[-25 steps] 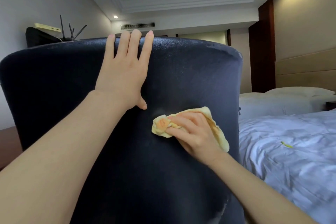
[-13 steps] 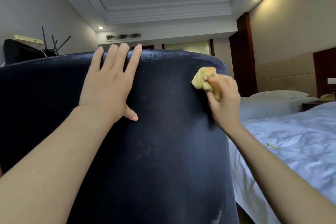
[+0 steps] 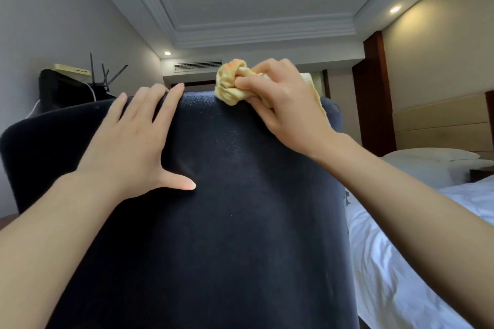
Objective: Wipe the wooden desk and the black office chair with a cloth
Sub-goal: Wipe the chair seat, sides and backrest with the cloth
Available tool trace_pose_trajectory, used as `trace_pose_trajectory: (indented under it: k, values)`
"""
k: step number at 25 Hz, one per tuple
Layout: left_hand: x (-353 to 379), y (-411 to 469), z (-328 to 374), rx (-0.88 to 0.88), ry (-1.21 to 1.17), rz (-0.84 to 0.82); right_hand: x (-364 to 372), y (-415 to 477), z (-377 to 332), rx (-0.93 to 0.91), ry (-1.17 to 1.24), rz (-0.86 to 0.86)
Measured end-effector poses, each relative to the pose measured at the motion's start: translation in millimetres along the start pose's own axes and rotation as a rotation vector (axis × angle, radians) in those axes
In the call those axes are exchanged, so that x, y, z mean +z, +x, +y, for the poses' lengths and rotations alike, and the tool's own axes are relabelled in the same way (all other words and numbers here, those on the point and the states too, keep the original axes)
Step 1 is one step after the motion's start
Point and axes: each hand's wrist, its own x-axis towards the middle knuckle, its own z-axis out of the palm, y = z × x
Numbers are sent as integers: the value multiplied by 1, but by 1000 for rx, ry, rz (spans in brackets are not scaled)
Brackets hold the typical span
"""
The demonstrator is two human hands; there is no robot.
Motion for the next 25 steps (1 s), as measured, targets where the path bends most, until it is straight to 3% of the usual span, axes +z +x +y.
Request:
trace_pose_trajectory:
  k: [4, 11, 15, 20, 25]
  values:
    - [1, -10, -21, -57, -74, -19, -12, -15, 5, -167, -89, -4]
    - [-7, -17, -42, -120, -89, -100, -29, -45, 8, -265, -204, 74]
    - [-17, -15, -13, -186, -13, -133, -25, -77, 5, -162, -154, 135]
    - [-26, 3, 79, 210, 38, 146, -13, -134, -12, 55, 7, 159]
    - [-16, 26, 128, 191, -49, 64, -12, -182, -30, 154, 47, 87]
